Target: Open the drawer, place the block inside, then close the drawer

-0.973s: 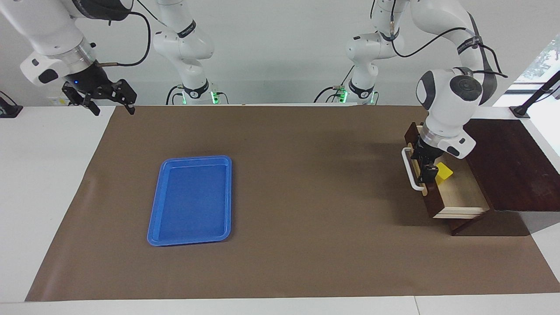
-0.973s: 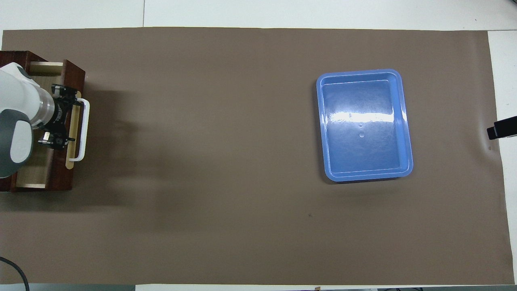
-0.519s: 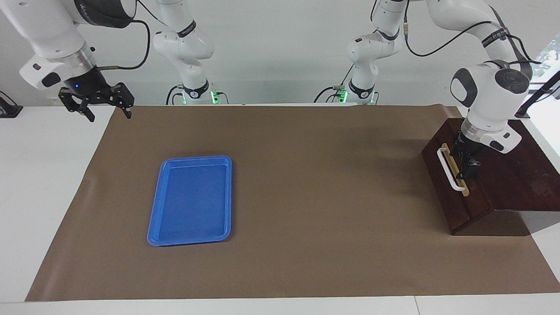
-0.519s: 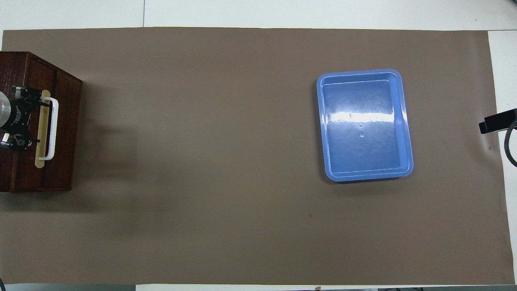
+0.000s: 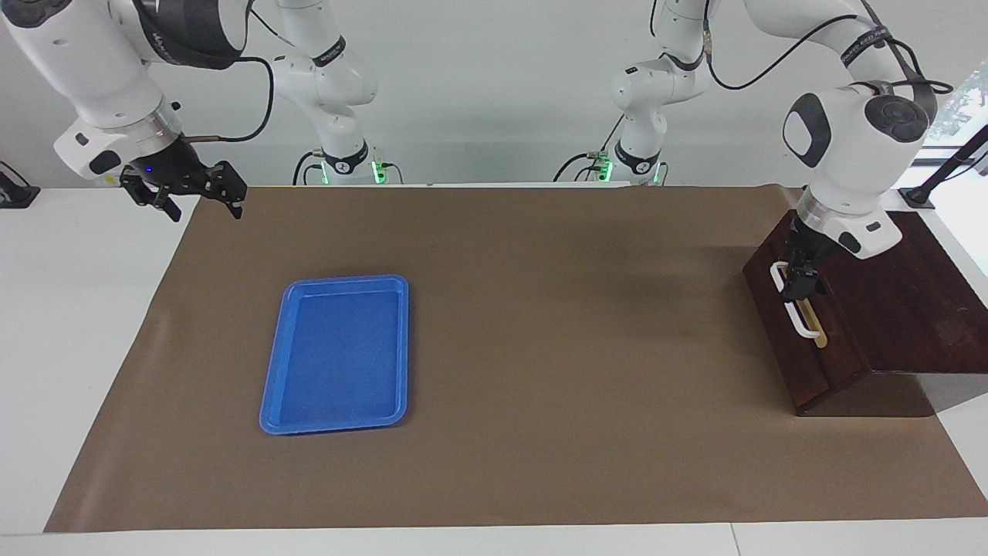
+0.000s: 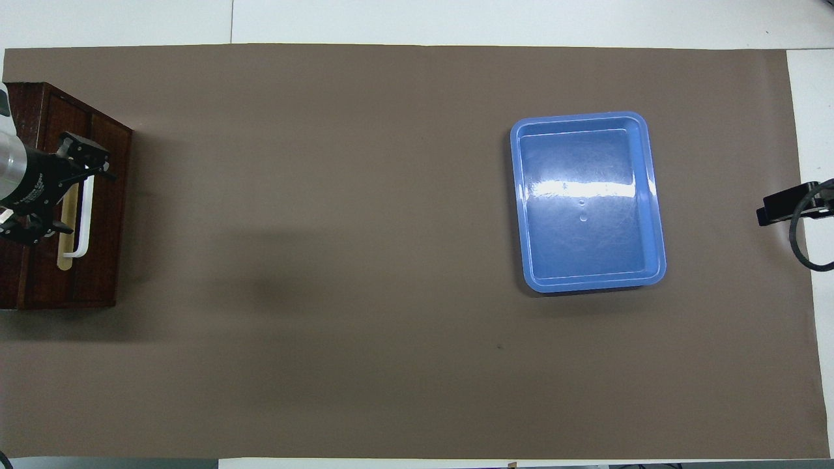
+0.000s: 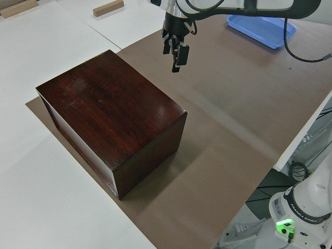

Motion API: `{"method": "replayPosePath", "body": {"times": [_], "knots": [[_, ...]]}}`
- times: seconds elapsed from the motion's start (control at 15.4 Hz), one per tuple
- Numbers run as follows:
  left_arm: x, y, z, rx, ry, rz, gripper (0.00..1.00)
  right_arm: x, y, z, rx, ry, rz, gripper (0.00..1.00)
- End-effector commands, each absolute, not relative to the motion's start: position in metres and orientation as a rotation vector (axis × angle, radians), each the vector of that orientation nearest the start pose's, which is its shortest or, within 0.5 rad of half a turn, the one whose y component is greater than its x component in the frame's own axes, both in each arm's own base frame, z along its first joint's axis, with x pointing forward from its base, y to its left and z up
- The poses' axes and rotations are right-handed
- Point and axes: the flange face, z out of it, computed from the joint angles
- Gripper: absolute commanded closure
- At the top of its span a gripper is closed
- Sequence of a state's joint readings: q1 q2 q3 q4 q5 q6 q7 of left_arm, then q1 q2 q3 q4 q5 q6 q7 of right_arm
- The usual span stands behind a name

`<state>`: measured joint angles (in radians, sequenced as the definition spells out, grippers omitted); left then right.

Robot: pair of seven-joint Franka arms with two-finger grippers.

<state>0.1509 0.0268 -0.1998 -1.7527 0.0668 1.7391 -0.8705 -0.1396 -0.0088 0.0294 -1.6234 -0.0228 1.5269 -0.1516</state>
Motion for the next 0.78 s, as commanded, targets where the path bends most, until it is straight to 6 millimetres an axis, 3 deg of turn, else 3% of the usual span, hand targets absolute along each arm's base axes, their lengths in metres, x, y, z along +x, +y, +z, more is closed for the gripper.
{"method": "replayPosePath", "body": {"times": [0.0,0.19,0.32,0.45,0.65,0.71], "knots": [[0.540,-0.045,0.574,-2.955,-0.744,0.163,0.00,0.535,-0.060,0.604,-3.146,-0.043,0.150,0.00],[0.525,-0.064,0.579,-3.032,-0.234,0.264,0.00,0.534,-0.053,0.607,-3.149,-0.065,0.143,0.00],[0.527,-0.067,0.576,-3.044,-0.125,0.276,0.00,0.535,-0.054,0.607,-3.149,-0.062,0.138,0.00],[0.531,-0.065,0.589,-3.058,-0.089,0.242,0.00,0.535,-0.054,0.607,-3.149,-0.067,0.138,0.00],[0.541,-0.064,0.573,-3.078,0.063,0.335,0.00,0.535,-0.054,0.607,-3.149,-0.070,0.138,0.00],[0.544,-0.067,0.579,-3.079,0.126,0.349,0.00,0.535,-0.054,0.607,-3.149,-0.067,0.138,0.00]]}}
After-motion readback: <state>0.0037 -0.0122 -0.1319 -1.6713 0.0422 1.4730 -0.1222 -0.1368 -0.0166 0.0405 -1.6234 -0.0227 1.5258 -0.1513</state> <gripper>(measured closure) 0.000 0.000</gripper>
